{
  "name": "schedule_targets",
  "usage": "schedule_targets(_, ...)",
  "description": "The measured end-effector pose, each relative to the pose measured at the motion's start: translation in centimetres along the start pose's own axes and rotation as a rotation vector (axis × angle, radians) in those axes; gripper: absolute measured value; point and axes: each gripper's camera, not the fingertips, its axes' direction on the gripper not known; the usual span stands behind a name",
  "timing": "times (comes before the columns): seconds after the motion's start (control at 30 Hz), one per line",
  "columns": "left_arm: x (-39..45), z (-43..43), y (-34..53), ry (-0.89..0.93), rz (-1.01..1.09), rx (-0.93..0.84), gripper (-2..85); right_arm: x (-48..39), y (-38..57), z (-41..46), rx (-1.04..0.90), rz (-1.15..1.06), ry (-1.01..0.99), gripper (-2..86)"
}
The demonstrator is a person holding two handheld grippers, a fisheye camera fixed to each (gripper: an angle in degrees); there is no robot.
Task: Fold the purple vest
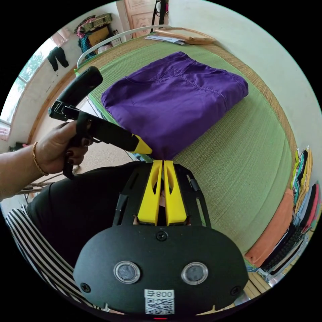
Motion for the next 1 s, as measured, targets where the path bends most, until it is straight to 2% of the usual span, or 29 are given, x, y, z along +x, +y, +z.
schedule_targets(0.13, -0.8, 0.3, -0.5, 0.033, -0.028, 0.028, 2.5, 3.0, 2.9, 2.1, 0.015, 0.025, -0.048, 0.8)
schedule_targets(0.27, -0.8, 0.5, -0.7, 0.063, -0.021, 0.036, 1.7, 9.7, 8.0, 5.4, 0.021, 0.156, -0.214, 2.2)
schedule_targets(0.33, -1.2, 0.3, -0.5, 0.105, -0.032, 0.065, 1.5, 13.7, 11.0, 7.7, 0.037, 0.258, -0.339, 4.0)
schedule_targets(0.4, -1.5, 0.4, -0.4, 0.141, -0.042, 0.088, 1.3, 19.1, 14.8, 11.5, 0.073, 0.395, -0.586, 6.4)
schedule_targets(0.6, -2.2, 1.0, -0.2, 0.218, -0.064, 0.113, 1.2, 26.9, 20.9, 21.5, 0.215, 0.595, -1.083, 11.2)
schedule_targets(0.87, -2.8, 2.1, -0.5, 0.251, -0.056, 0.123, 1.9, 29.1, 26.1, 31.9, 0.208, 0.688, -1.283, 13.4)
schedule_targets(1.0, -2.5, 2.9, -0.3, 0.16, 0.007, 0.118, 4.7, 30.1, 29.6, 35.4, 0.213, 0.738, -1.292, 13.0)
